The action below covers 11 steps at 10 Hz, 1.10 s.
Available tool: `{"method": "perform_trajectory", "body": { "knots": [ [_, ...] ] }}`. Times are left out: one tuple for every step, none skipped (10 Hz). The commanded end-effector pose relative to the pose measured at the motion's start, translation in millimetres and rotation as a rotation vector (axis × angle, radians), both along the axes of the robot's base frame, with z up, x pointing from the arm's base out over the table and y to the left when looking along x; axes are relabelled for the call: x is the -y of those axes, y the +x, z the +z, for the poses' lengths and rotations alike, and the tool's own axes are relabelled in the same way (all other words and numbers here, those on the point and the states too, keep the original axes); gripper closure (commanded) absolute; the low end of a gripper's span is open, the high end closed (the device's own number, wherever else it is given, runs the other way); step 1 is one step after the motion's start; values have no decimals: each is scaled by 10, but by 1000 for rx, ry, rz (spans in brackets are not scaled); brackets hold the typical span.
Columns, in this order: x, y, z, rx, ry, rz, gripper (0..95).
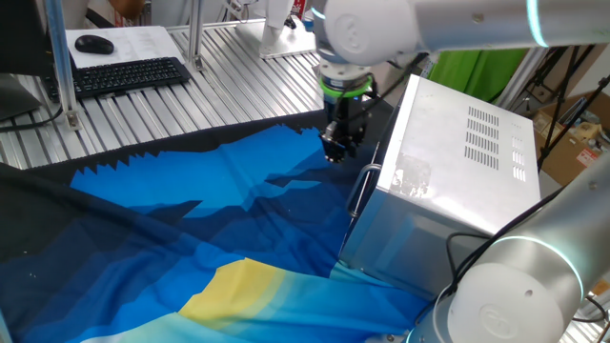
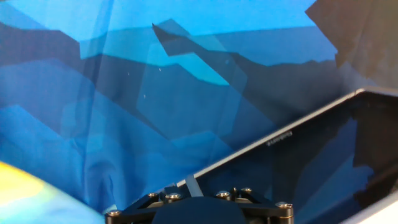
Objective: Open the microwave door
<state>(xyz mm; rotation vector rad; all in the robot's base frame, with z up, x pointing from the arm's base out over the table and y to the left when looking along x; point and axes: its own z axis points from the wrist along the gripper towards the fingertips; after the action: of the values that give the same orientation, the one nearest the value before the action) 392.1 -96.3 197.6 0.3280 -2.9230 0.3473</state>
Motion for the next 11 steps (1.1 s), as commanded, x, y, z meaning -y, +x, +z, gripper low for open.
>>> {"method": "perform_trajectory", "body": {
  "knots": [
    [9, -2, -4, -5, -2, -1, 570],
    [32, -41, 3, -7, 0, -2, 570],
    [50, -69, 8, -7, 1, -2, 570],
    [71, -101, 15, -8, 1, -2, 570],
    [85, -125, 13, -8, 1, -2, 570],
    [89, -135, 9, -8, 0, -2, 570],
    [104, -162, 0, -7, 1, -2, 760],
    [111, -176, -4, -7, 1, -2, 760],
    [126, -201, -18, -6, 2, -2, 760],
    [127, -203, -19, -6, 2, -2, 760],
    [128, -202, -20, -6, 2, -1, 760]
  ]
}}
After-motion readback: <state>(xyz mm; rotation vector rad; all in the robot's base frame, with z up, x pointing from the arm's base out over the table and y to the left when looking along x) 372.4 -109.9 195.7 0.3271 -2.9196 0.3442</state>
